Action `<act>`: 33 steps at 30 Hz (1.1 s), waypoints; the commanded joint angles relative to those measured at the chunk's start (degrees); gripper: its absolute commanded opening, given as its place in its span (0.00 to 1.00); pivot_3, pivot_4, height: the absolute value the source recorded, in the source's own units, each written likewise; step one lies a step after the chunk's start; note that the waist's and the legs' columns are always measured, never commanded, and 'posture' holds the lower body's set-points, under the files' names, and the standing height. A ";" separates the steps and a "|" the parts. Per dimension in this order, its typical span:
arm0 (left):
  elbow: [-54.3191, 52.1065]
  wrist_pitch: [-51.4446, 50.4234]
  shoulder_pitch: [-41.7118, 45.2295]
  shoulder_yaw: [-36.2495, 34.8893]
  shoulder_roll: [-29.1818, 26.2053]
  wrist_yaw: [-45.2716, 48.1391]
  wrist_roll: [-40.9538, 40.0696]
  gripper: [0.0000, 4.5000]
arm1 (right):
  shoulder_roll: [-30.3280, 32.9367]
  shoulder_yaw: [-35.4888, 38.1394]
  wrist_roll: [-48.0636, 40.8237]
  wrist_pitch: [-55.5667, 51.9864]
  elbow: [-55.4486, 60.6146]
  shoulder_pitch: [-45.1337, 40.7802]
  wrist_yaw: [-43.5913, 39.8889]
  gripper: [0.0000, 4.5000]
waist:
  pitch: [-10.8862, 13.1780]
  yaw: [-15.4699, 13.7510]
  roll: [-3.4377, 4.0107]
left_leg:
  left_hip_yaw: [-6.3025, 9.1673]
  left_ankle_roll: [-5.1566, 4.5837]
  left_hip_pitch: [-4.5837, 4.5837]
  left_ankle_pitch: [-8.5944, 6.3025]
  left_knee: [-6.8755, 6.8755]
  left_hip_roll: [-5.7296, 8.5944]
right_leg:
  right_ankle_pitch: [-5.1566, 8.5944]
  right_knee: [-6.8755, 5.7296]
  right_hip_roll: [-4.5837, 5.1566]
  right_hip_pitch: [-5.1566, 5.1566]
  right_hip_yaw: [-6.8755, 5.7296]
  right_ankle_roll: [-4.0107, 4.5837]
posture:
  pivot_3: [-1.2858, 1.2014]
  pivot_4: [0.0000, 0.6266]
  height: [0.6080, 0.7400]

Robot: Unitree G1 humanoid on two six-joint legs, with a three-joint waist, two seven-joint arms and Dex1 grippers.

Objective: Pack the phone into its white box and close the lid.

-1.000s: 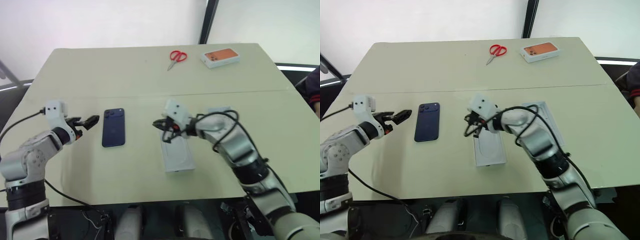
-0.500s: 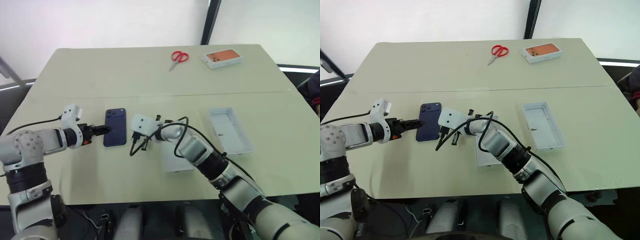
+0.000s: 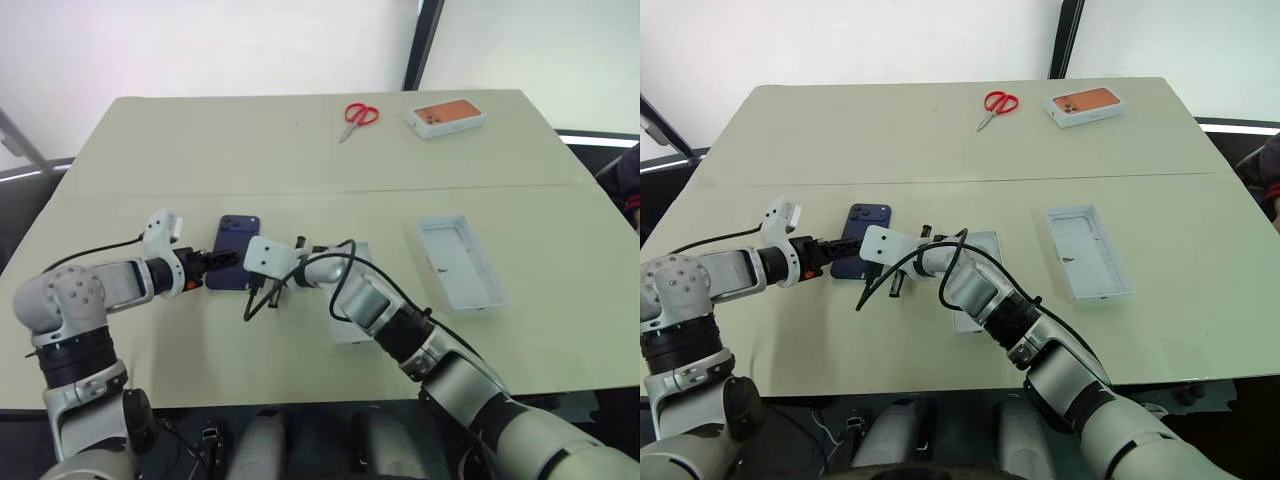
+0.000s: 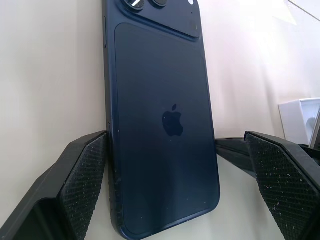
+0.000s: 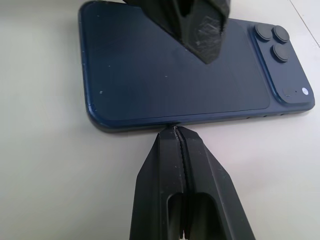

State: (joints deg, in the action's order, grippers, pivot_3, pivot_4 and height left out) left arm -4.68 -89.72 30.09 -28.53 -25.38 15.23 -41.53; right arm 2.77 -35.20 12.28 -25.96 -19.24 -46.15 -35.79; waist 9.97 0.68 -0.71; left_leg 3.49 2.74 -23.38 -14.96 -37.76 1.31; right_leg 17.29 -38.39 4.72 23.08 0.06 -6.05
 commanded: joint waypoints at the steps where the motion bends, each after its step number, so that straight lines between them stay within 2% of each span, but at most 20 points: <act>1: 1.37 -2.78 -0.45 2.19 3.61 0.72 -3.89 1.00 | -1.50 0.58 0.14 1.66 1.98 -0.60 -0.30 0.00 | -0.01 -0.03 0.00 | 0.00 0.00 0.00 0.00 0.00 0.00 | 0.00 0.00 0.00 0.00 0.00 0.00 | 0.52 0.24 1.00; 13: 4.63 -2.78 1.08 -4.02 4.50 -1.88 -3.85 1.00 | -0.57 1.03 0.77 1.54 3.30 0.68 -1.01 0.00 | -0.02 0.25 -0.01 | 0.00 0.00 0.00 0.00 0.02 -0.01 | 0.00 0.02 -0.01 0.01 0.00 0.00 | 0.52 0.24 1.00; 16: 5.17 -2.78 1.34 -4.88 3.96 -2.40 -3.46 0.81 | -0.23 1.24 0.91 1.52 3.42 0.66 -1.11 0.00 | -0.01 0.34 -0.02 | 0.00 0.00 0.00 0.00 0.03 -0.01 | 0.00 0.02 -0.01 0.02 0.00 0.00 | 0.52 0.24 1.00; 19: 5.38 -2.78 1.76 -5.52 3.41 -2.37 -3.78 0.48 | 1.02 1.30 1.56 1.64 4.68 0.72 -1.48 0.00 | -0.01 0.32 -0.03 | 0.00 0.02 0.00 0.01 0.08 -0.01 | 0.00 0.04 -0.01 0.05 0.00 0.00 | 0.52 0.24 1.00; 23: 6.24 -2.78 2.39 -8.35 3.87 -3.05 -4.45 0.48 | 3.27 2.29 1.17 0.01 8.93 1.71 -2.62 0.00 | -0.01 0.44 -0.03 | -0.01 0.04 -0.02 0.02 0.09 -0.01 | 0.00 0.05 -0.01 0.07 0.01 0.00 | 0.52 0.24 1.00; 28: 6.32 -2.78 1.74 -10.65 4.84 -4.19 -6.28 0.48 | 9.73 3.82 0.40 -2.87 20.35 3.92 -6.99 0.00 | 0.00 0.40 -0.05 | -0.01 0.07 -0.03 0.04 0.23 -0.03 | 0.00 0.05 -0.02 0.15 0.01 0.00 | 0.52 0.24 1.00; 31: 6.08 -2.78 1.05 -10.61 4.89 -4.73 -7.16 0.28 | 13.33 5.65 -1.36 -5.78 27.90 5.33 -9.95 0.00 | 0.01 0.33 -0.06 | -0.01 0.07 -0.03 0.04 0.28 -0.02 | 0.00 0.09 -0.02 0.15 0.01 0.00 | 0.52 0.24 1.00; 33: 6.07 -2.78 0.90 -10.65 4.88 -5.02 -7.82 0.08 | 14.86 6.23 -2.10 -7.07 30.99 6.22 -11.11 0.00 | -0.01 0.34 -0.09 | 0.00 0.07 -0.01 0.04 0.33 -0.03 | 0.00 0.09 -0.03 0.15 0.00 0.01 | 0.52 0.24 1.00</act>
State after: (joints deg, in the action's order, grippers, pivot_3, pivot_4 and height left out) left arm 1.97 -92.04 31.33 -38.78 -19.85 11.50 -49.59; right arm 17.50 -30.06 11.48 -32.34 7.44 -40.23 -45.83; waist 9.96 1.02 -0.81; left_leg 3.49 2.80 -23.36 -14.93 -37.39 1.28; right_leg 17.29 -38.29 4.70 23.21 0.06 -6.04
